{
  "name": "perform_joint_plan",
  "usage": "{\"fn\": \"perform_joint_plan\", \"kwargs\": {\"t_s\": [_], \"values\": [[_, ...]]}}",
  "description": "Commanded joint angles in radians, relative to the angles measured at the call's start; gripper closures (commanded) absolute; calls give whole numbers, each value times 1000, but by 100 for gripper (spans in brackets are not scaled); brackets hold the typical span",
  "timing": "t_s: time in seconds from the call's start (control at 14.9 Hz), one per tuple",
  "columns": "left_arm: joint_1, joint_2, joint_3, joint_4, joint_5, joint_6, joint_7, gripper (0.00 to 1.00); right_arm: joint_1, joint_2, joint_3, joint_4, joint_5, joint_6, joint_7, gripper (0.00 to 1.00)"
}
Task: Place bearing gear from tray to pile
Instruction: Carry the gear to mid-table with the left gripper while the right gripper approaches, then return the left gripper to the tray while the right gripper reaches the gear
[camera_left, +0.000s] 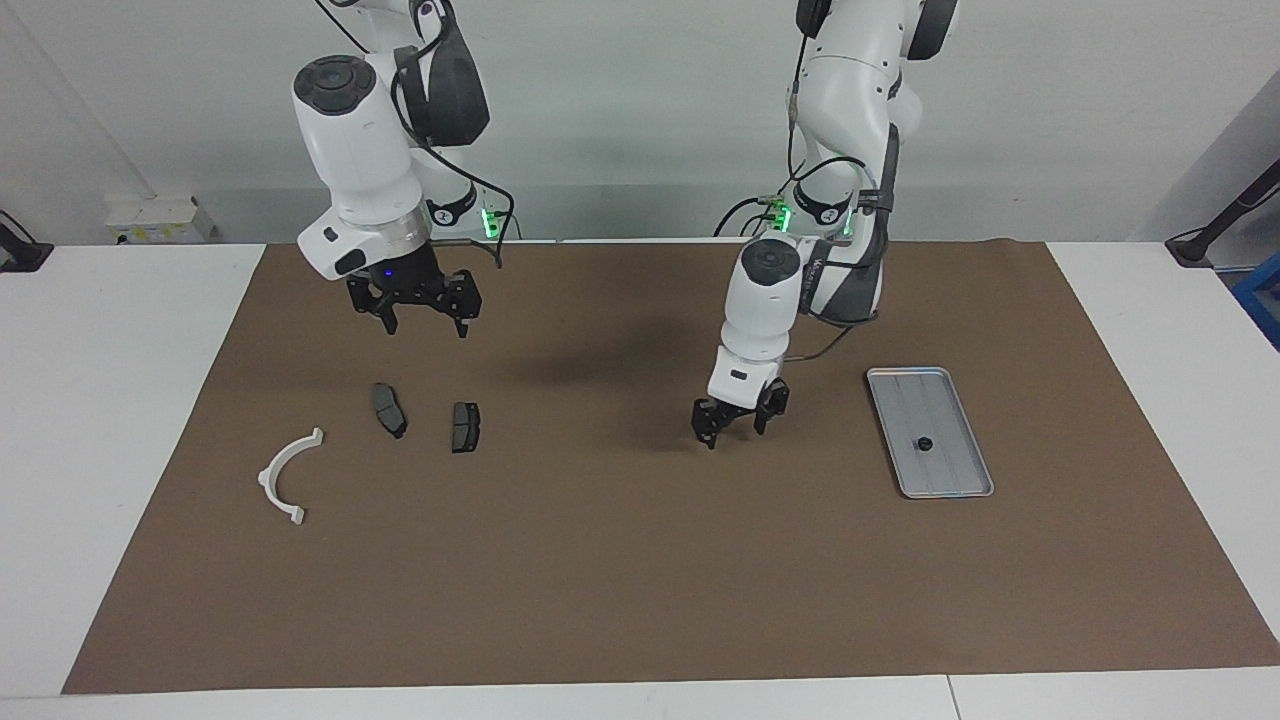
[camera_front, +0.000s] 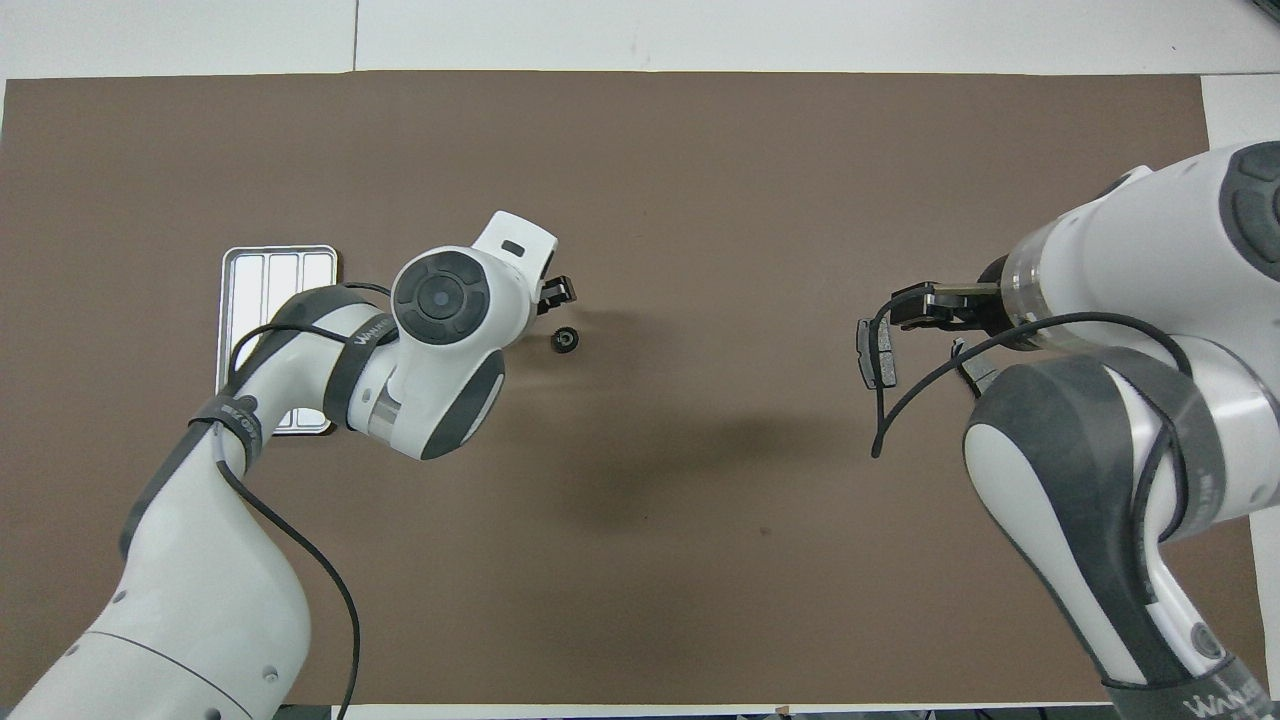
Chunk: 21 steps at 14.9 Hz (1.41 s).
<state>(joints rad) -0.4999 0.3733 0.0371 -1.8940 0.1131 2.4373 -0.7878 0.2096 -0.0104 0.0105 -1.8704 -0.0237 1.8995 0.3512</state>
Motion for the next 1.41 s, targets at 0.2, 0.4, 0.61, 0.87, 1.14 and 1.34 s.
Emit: {"fn": "perform_joint_plan", "kwargs": {"t_s": [0.2,0.4,0.61,0.87,1.14,1.34], "values": [[242,-5,-9,134,39,-126,356,14,126,105,2,0,15,119,285,0],[335,-11,-14,182,33,-177,494,14,215,190,2,29,15,191,478,0],[400,-13,-17,255,-42,-302,617,14,292,291,2,130,16,214,622,0],[443,-42,-11,260,-148,-497,723,14,372,444,2,307,10,184,722,0],[437,-108,-13,89,-185,-434,726,14,448,683,-3,570,-10,125,848,0],[432,-116,-13,-13,-187,-304,725,15,472,730,-3,599,-41,130,847,0]]}}
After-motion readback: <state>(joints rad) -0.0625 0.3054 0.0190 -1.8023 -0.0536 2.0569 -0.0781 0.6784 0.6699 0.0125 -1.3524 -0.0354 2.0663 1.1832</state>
